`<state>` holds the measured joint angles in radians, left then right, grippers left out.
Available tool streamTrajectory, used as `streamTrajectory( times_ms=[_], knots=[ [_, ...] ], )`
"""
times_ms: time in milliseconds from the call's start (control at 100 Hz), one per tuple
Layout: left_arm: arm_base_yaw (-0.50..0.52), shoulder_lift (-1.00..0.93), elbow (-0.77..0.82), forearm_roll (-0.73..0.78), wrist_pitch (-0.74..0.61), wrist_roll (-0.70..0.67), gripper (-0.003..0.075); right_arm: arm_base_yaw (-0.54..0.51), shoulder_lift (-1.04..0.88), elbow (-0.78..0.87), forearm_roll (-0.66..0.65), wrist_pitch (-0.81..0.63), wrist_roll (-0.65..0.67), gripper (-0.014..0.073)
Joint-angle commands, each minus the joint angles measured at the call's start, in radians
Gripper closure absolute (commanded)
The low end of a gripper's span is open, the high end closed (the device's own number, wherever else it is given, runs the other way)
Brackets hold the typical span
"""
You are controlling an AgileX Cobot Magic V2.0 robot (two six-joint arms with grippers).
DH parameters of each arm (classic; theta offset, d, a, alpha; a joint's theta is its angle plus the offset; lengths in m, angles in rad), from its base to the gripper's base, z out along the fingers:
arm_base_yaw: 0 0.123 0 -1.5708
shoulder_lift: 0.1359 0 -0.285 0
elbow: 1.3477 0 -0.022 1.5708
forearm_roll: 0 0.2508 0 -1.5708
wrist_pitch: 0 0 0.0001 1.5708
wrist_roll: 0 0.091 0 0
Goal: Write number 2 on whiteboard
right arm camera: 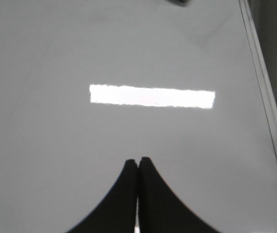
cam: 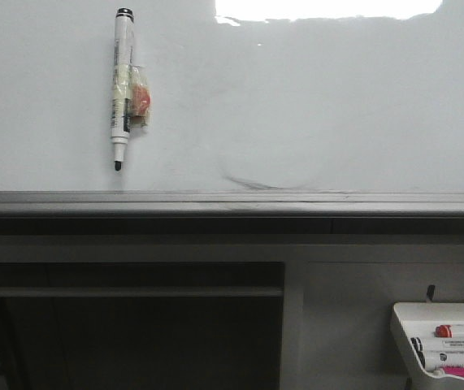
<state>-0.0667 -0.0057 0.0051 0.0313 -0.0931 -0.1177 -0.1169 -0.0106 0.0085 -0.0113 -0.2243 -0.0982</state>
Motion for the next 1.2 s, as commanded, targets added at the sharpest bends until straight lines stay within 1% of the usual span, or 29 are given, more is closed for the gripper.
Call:
streamTrajectory(
  times_ms=[0,20,30,50,70,140,170,210,250,350,430,530,600,650,660,670,720,760,770,790,830,860,870,880,910,970,1050,1120,1190],
  knots=[
    [-0.008,-0.026,0.026,-0.057,-0.086,-0.015,0.074,-0.005,-0.021,-0.001,0.039,0.046,0.03,0.0644],
    [-0.008,-0.026,0.026,-0.084,-0.089,-0.015,0.074,-0.005,-0.018,-0.017,0.068,0.104,0.046,0.0644],
    [-0.008,-0.026,0.026,-0.104,-0.089,-0.015,0.074,-0.005,-0.017,-0.022,0.078,0.104,0.053,0.0644],
    [-0.008,-0.026,0.024,-0.135,-0.086,-0.015,0.074,-0.005,-0.012,-0.043,0.104,0.203,0.063,0.0644],
    [-0.008,-0.026,0.021,-0.153,-0.074,-0.015,0.074,-0.005,-0.004,-0.066,0.127,0.268,0.063,0.0644],
    [-0.008,-0.026,-0.005,-0.183,0.018,-0.015,0.074,-0.005,0.044,-0.135,0.171,0.372,0.063,0.0644],
    [-0.008,-0.022,-0.022,-0.182,0.093,-0.015,0.074,-0.005,0.076,-0.179,0.213,0.43,0.063,0.0644],
    [-0.008,-0.011,-0.049,-0.18,0.158,-0.015,0.074,-0.005,0.111,-0.221,0.241,0.513,0.063,0.0644],
    [-0.008,0.008,-0.078,-0.178,0.189,-0.015,0.074,-0.005,0.156,-0.271,0.265,0.584,0.063,0.0644],
    [-0.012,0.07,-0.165,-0.178,0.198,0.0,0.074,-0.005,0.259,-0.381,0.3,0.697,0.063,0.0644],
    [-0.012,0.133,-0.265,-0.178,0.201,0.009,0.074,-0.005,0.318,-0.44,0.3,0.736,0.063,0.0644],
    [-0.012,0.208,-0.356,-0.178,0.22,0.105,0.0739,-0.005,0.36,-0.453,0.3,0.739,0.063,0.0644],
    [-0.012,0.251,-0.384,-0.178,0.243,0.158,0.0738,-0.005,0.367,-0.449,0.3,0.736,0.063,0.0644],
    [-0.014,0.279,-0.399,-0.178,0.269,0.217,0.0717,-0.005,0.367,-0.443,0.3,0.734,0.063,0.0644],
    [-0.014,0.287,-0.401,-0.178,0.279,0.237,0.0696,-0.003,0.367,-0.443,0.3,0.732,0.063,0.0644],
    [-0.014,0.29,-0.403,-0.178,0.279,0.245,0.0696,-0.003,0.367,-0.44,0.3,0.732,0.063,0.0644],
    [-0.014,0.311,-0.404,-0.178,0.28,0.286,0.0621,0.01,0.367,-0.429,0.3,0.725,0.063,0.0644],
    [-0.014,0.327,-0.402,-0.178,0.267,0.287,0.0536,0.021,0.367,-0.42,0.3,0.725,0.063,0.0644],
    [-0.014,0.33,-0.402,-0.178,0.26,0.287,0.0505,0.021,0.367,-0.421,0.3,0.725,0.063,0.0643],
    [-0.014,0.338,-0.4,-0.183,0.252,0.287,0.0472,0.026,0.367,-0.416,0.3,0.729,0.063,0.0643],
    [-0.014,0.353,-0.393,-0.205,0.21,0.287,0.0362,0.028,0.367,-0.412,0.3,0.737,0.063,0.0643],
    [-0.014,0.365,-0.387,-0.208,0.184,0.287,0.0323,0.028,0.367,-0.409,0.3,0.741,0.063,0.0643],
    [-0.014,0.372,-0.383,-0.208,0.148,0.285,0.0293,0.028,0.367,-0.407,0.3,0.743,0.063,0.0643],
    [-0.014,0.376,-0.381,-0.208,0.148,0.284,0.0293,0.028,0.367,-0.407,0.3,0.743,0.063,0.0643],
    [-0.014,0.392,-0.371,-0.224,0.077,0.279,0.0263,0.028,0.367,-0.405,0.3,0.745,0.063,0.0643],
    [-0.016,0.434,-0.363,-0.273,0.0,0.279,0.026,0.028,0.367,-0.401,0.299,0.745,0.063,0.0643],
    [-0.05,0.491,-0.363,-0.244,-0.04,0.279,0.0279,0.028,0.367,-0.401,0.299,0.75,0.054,0.0643],
    [-0.121,0.55,-0.363,-0.242,-0.069,0.279,0.0281,0.028,0.367,-0.401,0.299,0.756,0.043,0.0643],
    [-0.222,0.612,-0.363,-0.242,-0.12,0.279,0.0281,0.028,0.367,-0.401,0.298,0.749,0.022,0.0643]
  ],
)
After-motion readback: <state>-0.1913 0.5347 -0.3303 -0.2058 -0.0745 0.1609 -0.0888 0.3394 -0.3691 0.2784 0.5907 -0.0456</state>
